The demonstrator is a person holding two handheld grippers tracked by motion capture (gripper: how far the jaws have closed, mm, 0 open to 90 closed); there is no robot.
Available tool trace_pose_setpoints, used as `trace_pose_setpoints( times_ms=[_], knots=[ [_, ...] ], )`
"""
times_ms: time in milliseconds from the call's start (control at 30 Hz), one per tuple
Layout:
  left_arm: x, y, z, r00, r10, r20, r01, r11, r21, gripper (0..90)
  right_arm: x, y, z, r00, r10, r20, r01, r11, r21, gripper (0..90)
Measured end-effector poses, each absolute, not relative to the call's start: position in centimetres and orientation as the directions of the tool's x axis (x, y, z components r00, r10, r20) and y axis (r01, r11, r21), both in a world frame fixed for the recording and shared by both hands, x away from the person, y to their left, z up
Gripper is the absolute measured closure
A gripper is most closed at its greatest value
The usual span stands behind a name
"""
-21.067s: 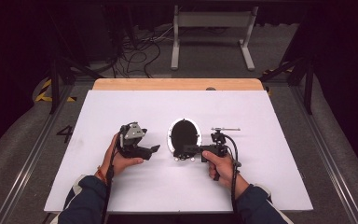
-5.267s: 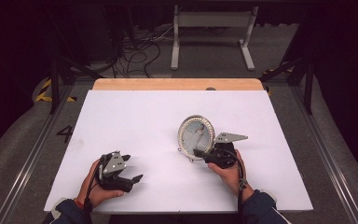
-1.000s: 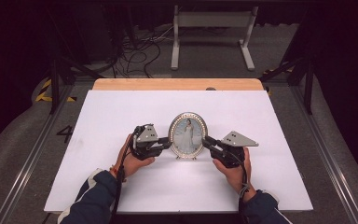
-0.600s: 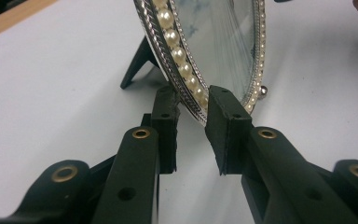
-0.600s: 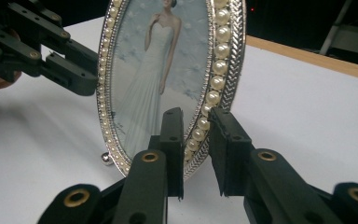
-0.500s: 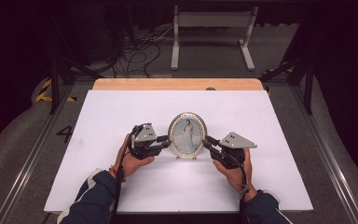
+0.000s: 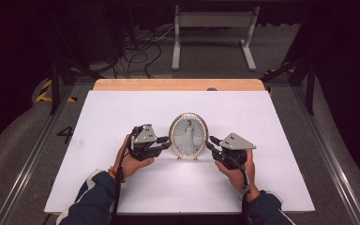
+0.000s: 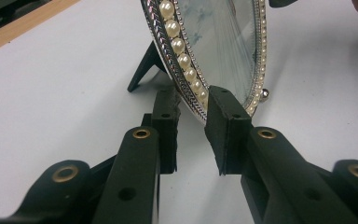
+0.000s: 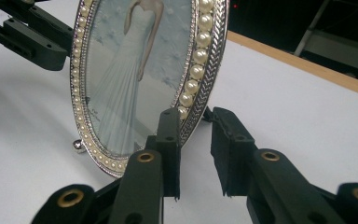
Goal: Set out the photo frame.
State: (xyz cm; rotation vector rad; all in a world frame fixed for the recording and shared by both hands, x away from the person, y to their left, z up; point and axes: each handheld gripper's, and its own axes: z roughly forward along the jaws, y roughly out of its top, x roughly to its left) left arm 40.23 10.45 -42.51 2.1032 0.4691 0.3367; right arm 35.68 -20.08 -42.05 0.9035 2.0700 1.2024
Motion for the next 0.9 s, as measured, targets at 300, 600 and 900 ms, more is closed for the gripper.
trace_pose_setpoints(
  times_ms=[300,600,900],
  knots=[
    [40.24,10.25,-42.64,0.891,0.449,0.064,0.198,-0.512,0.836,74.3,35.86,-20.07,-42.19,-0.610,0.780,-0.142,0.280,0.380,0.882,71.7],
    [39.99,10.09,-42.58,0.891,0.447,0.078,0.191,-0.526,0.829,71.6,36.04,-20.06,-41.98,-0.629,0.763,-0.151,0.308,0.423,0.852,64.7],
    [40.22,10.18,-42.95,0.888,0.456,0.059,0.208,-0.511,0.834,62.5,36.46,-20.06,-42.25,-0.633,0.761,-0.145,0.329,0.433,0.839,52.7]
  ],
)
